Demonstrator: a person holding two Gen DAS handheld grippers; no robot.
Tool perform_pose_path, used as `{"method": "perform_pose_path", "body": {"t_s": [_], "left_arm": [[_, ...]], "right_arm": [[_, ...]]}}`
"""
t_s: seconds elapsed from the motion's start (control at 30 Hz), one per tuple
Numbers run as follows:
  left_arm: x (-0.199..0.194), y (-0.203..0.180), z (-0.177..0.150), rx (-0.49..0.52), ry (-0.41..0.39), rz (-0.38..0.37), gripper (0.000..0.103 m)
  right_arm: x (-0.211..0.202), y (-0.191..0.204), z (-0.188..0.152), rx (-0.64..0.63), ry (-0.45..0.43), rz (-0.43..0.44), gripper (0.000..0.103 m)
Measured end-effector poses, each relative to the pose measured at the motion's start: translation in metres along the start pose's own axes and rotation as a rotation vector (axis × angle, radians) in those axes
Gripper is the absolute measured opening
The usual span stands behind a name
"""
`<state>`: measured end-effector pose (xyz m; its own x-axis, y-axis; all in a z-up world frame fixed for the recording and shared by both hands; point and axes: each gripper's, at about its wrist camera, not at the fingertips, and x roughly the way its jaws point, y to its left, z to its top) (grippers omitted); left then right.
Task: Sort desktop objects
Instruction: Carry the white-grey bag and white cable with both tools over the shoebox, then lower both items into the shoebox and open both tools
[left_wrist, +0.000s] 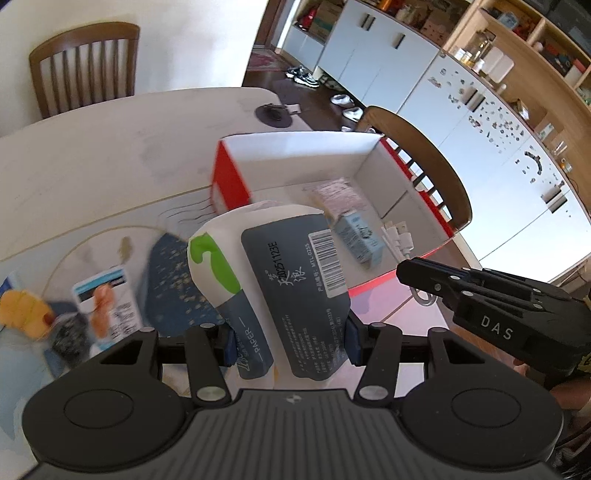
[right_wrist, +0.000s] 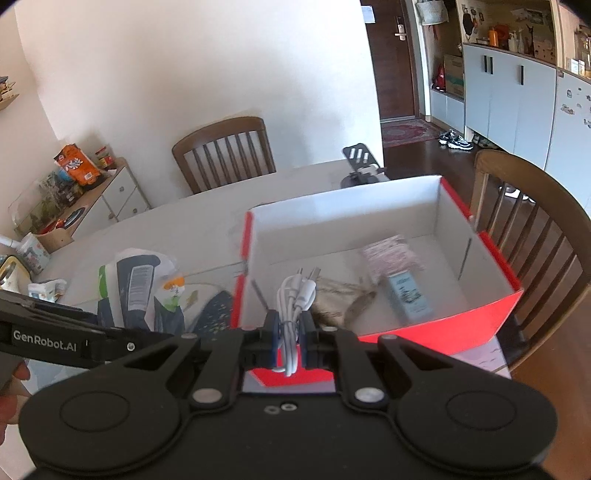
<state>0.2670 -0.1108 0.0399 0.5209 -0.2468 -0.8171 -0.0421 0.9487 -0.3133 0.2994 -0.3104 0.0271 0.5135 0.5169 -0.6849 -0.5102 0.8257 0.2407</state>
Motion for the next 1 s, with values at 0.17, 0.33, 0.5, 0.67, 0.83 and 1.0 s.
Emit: {"method": "perform_pose_path", "body": {"t_s": [0.17,0.33,0.5,0.67,0.83,1.0], "left_arm": [[0.014,-0.022,0.019,0.028,0.013,0.002,0.051],[0.028,-0.037,0.037,0.049,0.037,0.007,0.051],[0.042,-0.051,0.052,0.073,0.054,0.015,0.051],[0.059,-0.057,0.071,0.074,0.078,0.017,0.051],[0.075,-0.060,0.094,0.064,0.099,0.005,0.051],[0.102,-0.059,0.112,0.061,0.147,0.026,0.051]], "right_arm": [[0.002,-0.019,0.009,-0.005,0.007,-0.009,0.010],[0.007,-0.037,0.016,-0.007,0.015,-0.014,0.010],[0.015,-0.051,0.024,-0.018,0.022,-0.017,0.010],[0.025,-0.060,0.029,-0.030,0.037,-0.015,0.010],[0.039,-0.067,0.030,-0.043,0.067,-0.023,0.010],[0.053,-0.070,0.033,-0.069,0.091,-0.011,0.010]]}}
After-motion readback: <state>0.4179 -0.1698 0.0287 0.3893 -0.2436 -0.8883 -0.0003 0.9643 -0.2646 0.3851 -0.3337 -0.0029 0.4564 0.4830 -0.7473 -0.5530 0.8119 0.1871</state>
